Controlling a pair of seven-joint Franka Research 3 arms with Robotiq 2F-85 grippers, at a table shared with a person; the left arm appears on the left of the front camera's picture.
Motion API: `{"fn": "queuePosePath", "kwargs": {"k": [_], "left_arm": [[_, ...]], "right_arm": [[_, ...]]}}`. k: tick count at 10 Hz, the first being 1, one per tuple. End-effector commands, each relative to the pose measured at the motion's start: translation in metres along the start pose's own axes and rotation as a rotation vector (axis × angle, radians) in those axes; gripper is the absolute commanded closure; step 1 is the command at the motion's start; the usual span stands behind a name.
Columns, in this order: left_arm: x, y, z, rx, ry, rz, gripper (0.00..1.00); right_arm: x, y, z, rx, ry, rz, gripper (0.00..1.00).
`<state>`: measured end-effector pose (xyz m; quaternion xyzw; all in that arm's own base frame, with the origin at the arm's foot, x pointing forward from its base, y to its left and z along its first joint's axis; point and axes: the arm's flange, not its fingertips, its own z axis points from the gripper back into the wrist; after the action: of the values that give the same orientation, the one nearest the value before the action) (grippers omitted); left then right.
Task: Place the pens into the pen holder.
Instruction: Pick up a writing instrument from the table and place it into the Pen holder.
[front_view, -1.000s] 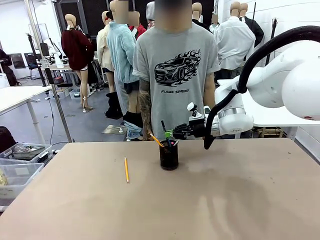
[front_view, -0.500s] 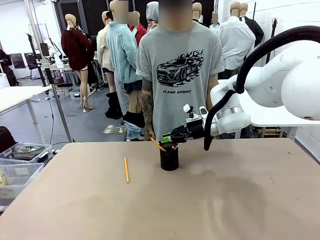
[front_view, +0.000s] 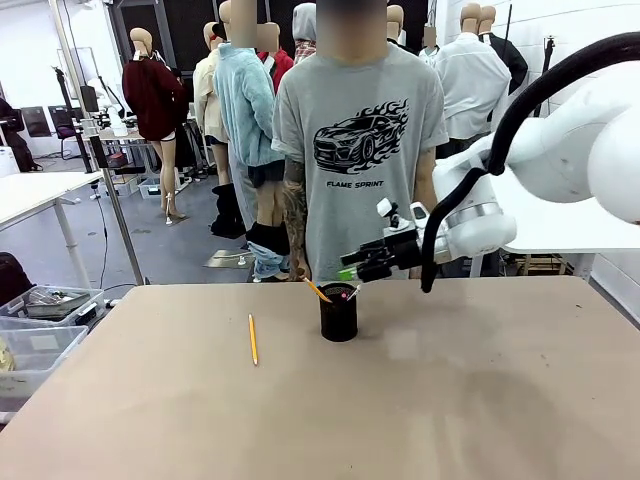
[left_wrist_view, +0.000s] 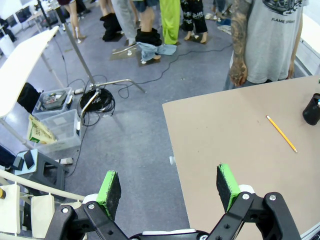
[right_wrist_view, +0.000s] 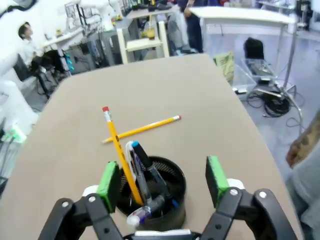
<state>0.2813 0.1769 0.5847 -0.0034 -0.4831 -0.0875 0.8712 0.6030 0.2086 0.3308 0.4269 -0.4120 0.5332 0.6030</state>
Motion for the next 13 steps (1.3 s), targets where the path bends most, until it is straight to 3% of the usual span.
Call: {"fn": "queuePosePath", "kwargs": {"k": [1, 3, 5, 9, 10, 11, 12, 13], "left_arm": [[0.000, 0.001, -0.001, 0.011, -0.007, 0.017, 0.00], [0.000, 0.001, -0.001, 0.011, -0.007, 0.017, 0.00], [0.000, 0.001, -0.001, 0.011, -0.007, 0.017, 0.00], [0.000, 0.001, -0.001, 0.011, -0.007, 0.017, 0.00], [0.000, 0.001, -0.001, 0.011, -0.007, 0.017, 0.00], [0.000, 0.001, -0.001, 0.011, -0.007, 0.017, 0.00], [0.000, 0.001, -0.001, 0.011, -0.007, 0.017, 0.00], [0.000, 0.001, -0.001, 0.011, -0.007, 0.017, 0.00]], "right_arm": [[0.022, 0.035, 0.052, -0.140, 0.151, 0.054, 0.00], [0.043, 0.062, 0.109, -0.313, 0.357, 0.011, 0.00], [0.053, 0.085, 0.149, -0.449, 0.493, -0.054, 0.00], [0.055, 0.128, 0.239, -0.732, 0.817, -0.453, 0.00], [0.051, 0.133, 0.255, -0.718, 0.918, -0.536, 0.00], [0.048, 0.138, 0.272, -0.801, 0.988, -0.624, 0.00], [0.044, 0.144, 0.292, -0.899, 0.973, -0.701, 0.00], [0.043, 0.146, 0.296, -0.904, 0.951, -0.698, 0.00]]}}
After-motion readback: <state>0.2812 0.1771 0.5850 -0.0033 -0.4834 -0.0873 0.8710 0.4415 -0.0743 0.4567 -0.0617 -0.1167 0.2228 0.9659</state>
